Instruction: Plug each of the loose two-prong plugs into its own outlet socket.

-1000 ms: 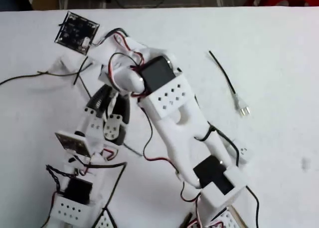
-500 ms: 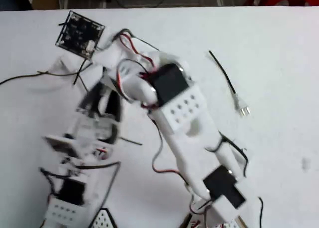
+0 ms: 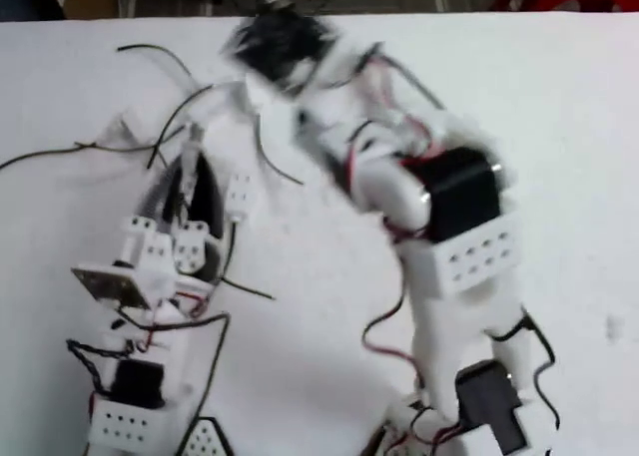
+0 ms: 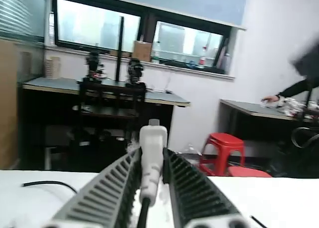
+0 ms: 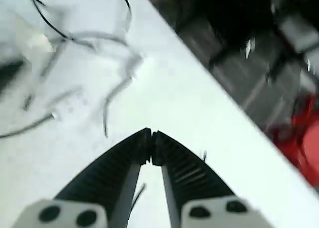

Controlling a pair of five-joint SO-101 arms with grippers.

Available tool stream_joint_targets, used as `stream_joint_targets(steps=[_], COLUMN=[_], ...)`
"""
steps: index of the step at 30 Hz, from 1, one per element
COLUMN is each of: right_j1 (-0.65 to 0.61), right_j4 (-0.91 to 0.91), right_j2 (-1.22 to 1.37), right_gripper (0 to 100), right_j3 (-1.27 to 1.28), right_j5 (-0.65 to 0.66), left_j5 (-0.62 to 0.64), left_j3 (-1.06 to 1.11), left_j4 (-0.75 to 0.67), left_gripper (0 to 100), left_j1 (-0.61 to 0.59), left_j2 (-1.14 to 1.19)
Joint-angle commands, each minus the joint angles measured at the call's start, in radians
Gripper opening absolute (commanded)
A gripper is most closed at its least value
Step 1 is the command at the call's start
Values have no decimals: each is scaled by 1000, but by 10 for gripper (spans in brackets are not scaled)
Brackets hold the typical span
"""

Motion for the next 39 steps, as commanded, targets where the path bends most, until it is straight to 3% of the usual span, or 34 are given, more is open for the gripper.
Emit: stream_joint_targets(steps=[1, 7, 13, 20, 26, 33, 39], right_j1=[174, 406, 476, 479, 472, 400, 386], right_j4=[97, 94, -7, -246, -515, -700, -711], right_j2=[7, 53, 62, 62, 65, 62, 59], right_gripper=[19, 19, 19, 19, 19, 19, 19], right_j3=[-3, 232, 582, 993, 1278, 1475, 1485], right_j5=[-112, -264, -272, -275, -457, -491, -491], left_j5=[12, 12, 12, 8, 20, 362, 572], left_j3=[-63, -180, -465, -924, -1324, -1676, -1900], left_j4=[41, 118, 150, 502, 783, 1063, 1286], left_gripper=[24, 24, 24, 24, 24, 24, 24], left_j1=[-97, -113, -116, -111, -114, -110, -91], left_j2=[-4, 97, 604, 1170, 1498, 1804, 2026])
